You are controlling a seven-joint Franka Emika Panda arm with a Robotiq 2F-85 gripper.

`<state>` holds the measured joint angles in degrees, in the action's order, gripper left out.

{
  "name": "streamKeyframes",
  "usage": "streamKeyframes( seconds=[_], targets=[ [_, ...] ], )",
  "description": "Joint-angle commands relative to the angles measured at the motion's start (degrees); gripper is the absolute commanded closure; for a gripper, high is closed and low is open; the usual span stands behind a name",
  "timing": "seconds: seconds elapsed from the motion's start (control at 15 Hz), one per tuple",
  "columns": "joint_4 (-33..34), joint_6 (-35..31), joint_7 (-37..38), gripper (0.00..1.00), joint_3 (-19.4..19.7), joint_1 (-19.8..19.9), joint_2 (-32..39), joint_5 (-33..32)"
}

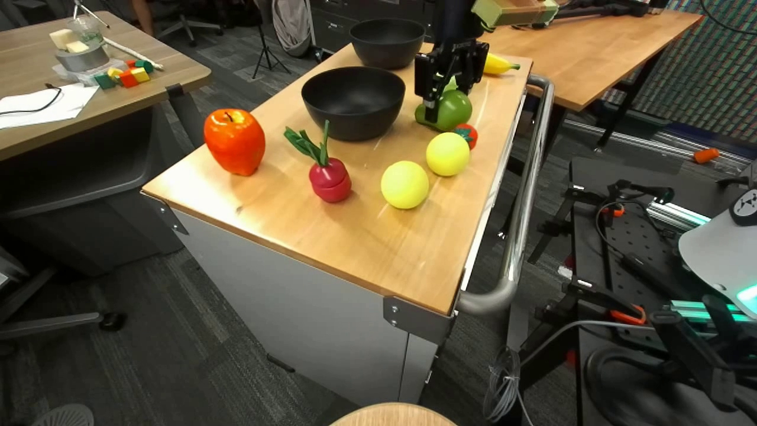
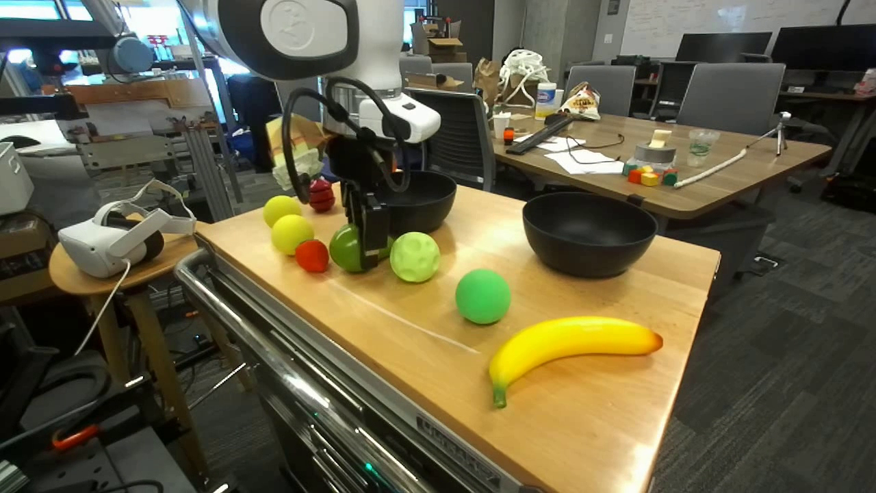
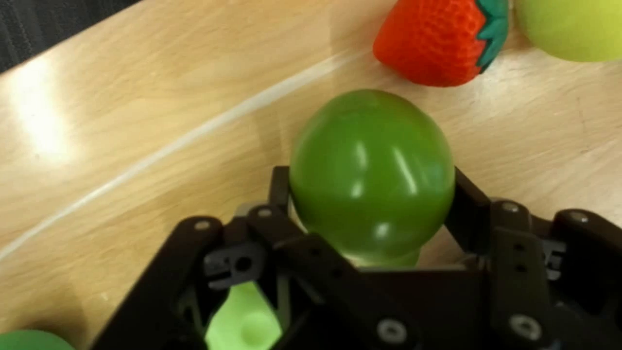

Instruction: Pick up all the fruit plush toy from the table and put them in the two black bowl

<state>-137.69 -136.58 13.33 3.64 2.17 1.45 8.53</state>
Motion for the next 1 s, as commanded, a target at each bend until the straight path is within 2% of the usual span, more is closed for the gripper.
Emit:
streamKeyframes(
  seconds=[0.0, 0.2, 0.33, 0.47, 0.53, 0.6, 0.8, 0.93],
  targets=[
    [1.53, 3.95, -6.08, 0.53, -1.16, -0.36, -4.26, 3.84],
    [5.02, 10.09, -0.06, 0.53, -3.08, -1.60, -9.43, -10.83],
    [9.53, 16.71, 1.12, 0.53, -5.28, -2.13, -11.47, -17.25],
    [16.88, 21.20, -1.72, 0.53, -7.22, -3.06, -10.36, -20.40],
    [20.10, 20.31, -4.78, 0.53, -7.43, -3.49, -8.21, -20.31],
    [21.72, 16.58, -7.17, 0.53, -7.11, -3.61, -5.99, -19.83],
    [24.31, 5.36, -14.44, 0.53, -5.37, -3.47, 1.37, -13.82],
    [25.74, 2.19, -19.32, 0.53, -4.79, -2.90, 6.53, -8.91]
  ],
)
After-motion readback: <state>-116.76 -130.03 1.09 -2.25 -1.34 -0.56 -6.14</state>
